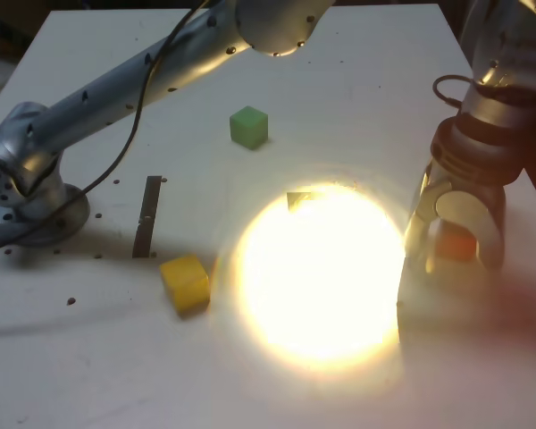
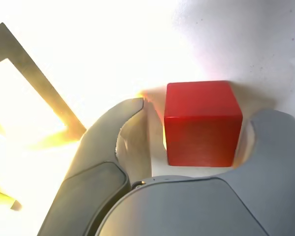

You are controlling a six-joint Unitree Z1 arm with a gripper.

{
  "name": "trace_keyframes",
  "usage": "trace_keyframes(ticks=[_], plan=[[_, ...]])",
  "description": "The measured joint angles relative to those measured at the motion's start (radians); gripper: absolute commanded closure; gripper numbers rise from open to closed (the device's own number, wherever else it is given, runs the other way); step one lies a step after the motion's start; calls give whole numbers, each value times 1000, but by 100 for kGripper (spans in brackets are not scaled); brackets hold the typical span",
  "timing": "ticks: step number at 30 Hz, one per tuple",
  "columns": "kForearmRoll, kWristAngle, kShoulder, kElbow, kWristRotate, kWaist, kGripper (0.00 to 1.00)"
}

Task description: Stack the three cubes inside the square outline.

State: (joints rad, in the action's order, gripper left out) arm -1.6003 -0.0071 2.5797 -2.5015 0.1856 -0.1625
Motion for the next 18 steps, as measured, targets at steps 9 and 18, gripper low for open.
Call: trace_keyframes(ticks=[9,18], plan=[[0,5,0,-3,0,0,71],[-1,17,-21,38,-2,0,71]])
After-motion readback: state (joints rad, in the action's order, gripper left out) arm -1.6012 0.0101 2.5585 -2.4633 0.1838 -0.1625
